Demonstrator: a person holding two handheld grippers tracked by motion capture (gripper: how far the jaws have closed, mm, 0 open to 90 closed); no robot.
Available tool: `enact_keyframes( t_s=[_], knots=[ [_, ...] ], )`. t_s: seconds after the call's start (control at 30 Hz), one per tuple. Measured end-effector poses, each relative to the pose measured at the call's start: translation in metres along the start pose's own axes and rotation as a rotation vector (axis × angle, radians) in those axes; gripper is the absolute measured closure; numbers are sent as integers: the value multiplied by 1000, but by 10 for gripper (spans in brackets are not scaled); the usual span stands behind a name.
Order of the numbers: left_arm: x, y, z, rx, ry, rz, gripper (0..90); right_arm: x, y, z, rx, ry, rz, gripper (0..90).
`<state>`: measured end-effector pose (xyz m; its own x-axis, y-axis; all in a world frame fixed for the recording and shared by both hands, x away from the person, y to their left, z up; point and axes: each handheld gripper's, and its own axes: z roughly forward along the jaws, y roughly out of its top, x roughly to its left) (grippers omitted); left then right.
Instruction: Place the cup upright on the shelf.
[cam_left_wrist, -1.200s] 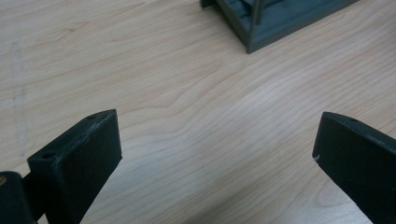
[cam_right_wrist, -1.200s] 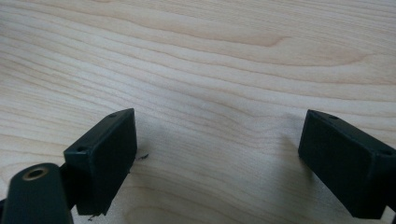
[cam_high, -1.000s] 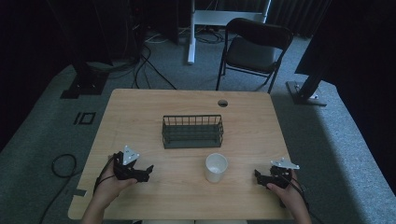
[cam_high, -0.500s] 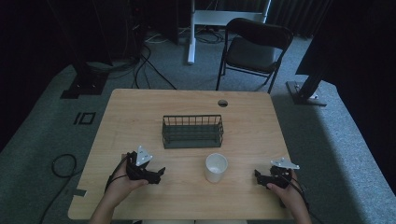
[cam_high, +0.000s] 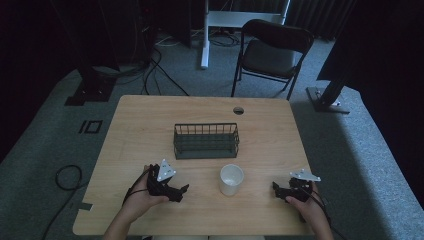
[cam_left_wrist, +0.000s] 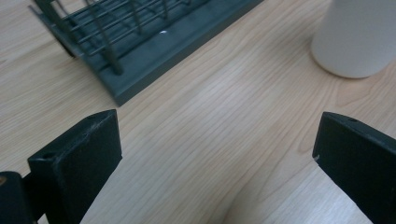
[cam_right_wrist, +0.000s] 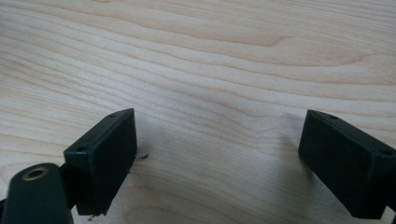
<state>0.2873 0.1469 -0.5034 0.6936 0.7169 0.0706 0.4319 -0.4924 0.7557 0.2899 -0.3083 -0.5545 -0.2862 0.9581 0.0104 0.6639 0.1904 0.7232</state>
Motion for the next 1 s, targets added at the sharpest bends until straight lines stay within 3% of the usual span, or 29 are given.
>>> enact_keyframes(
  t_s=[0.67,0.8,1.0],
  knots=[
    [-34,23,21,-32,-116,87,17,0,0,0,0,0,0,111],
    [-40,25,28,-29,-132,94,17,0,0,0,0,0,1,111],
    [-49,34,34,-64,-164,101,17,0,0,0,0,0,1,111]
  ],
)
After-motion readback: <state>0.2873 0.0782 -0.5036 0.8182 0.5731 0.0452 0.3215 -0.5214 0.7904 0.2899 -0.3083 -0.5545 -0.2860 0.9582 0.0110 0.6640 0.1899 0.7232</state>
